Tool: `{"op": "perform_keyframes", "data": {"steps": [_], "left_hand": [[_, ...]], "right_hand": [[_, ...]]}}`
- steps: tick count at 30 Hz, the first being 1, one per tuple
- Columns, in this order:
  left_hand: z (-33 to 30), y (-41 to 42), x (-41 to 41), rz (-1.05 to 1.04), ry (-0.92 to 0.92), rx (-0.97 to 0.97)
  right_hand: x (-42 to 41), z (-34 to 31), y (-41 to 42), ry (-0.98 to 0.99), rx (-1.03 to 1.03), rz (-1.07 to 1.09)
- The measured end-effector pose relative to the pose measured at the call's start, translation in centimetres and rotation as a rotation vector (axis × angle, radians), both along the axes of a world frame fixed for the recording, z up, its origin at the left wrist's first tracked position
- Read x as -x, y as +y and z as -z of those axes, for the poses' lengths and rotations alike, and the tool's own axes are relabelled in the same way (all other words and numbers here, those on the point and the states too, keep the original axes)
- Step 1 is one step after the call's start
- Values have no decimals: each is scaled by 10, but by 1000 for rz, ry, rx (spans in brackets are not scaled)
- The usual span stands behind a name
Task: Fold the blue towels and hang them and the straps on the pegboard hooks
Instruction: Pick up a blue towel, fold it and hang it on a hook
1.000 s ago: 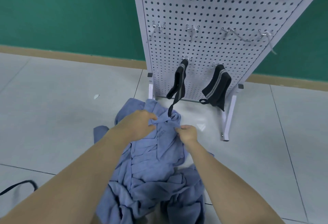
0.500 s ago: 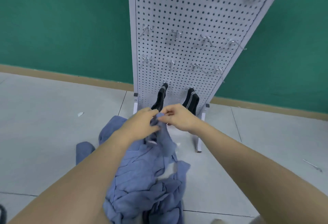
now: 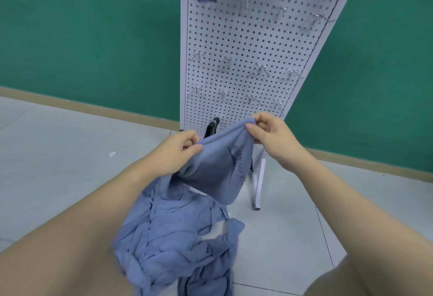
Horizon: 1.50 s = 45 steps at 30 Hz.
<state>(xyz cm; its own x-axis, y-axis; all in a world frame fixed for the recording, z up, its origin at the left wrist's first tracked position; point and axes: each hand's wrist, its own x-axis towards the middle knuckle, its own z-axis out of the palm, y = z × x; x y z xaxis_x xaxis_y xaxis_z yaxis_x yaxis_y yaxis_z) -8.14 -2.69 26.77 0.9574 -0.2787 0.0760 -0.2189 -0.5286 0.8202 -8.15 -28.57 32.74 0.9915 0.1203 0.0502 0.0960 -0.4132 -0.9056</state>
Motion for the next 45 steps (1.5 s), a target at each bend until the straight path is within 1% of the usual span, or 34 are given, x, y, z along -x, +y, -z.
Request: {"op": "perform_keyframes", "data": {"steps": [4,7,10,12,15,19,22,27,30,32,33,35,36,38,40,43,45], "left_hand": [[-14,0,12,-40,-41,85],[-28,-2,17,-52,-59,189],[-39,-10,22,-88,-63,337],[-44,-20,24,-126,-76,462],[-50,-35,26,-174,-100,568],[-49,-45,25,-193,-97,596],[-46,-49,24,-212,-86,595],[-43,-50,25,-192,-96,517],[-42,-47,25,-147,-63,453],[-36,-46,25,-90,15,360],[-34,-45,25,-60,43,292],[-29,-45,25,-19,52,138],[-27,-44,24,-4,66,91],[-24,-45,24,14,87,65],[-22,-46,22,18,102,79],[-21,-48,20,0,73,135],[-20,-50,17,-50,45,188]], "right_hand": [[2,4,-1,-30,-28,15],[4,7,5,-3,-43,-21],[8,11,18,-23,74,-108],[13,12,27,-26,128,-204],[22,7,40,5,100,-379],[25,5,45,76,-9,-430],[22,8,41,96,4,-439],[16,9,34,26,216,-388],[11,1,28,-46,288,-290],[7,-4,26,-87,259,-210],[6,-8,25,-96,212,-187],[4,-14,24,-107,117,-159],[3,-17,23,-112,72,-142],[3,-22,18,-135,2,-118],[2,-25,15,-157,-52,-90],[2,-28,14,-173,-117,-33],[2,-28,14,-172,-139,-5]]}}
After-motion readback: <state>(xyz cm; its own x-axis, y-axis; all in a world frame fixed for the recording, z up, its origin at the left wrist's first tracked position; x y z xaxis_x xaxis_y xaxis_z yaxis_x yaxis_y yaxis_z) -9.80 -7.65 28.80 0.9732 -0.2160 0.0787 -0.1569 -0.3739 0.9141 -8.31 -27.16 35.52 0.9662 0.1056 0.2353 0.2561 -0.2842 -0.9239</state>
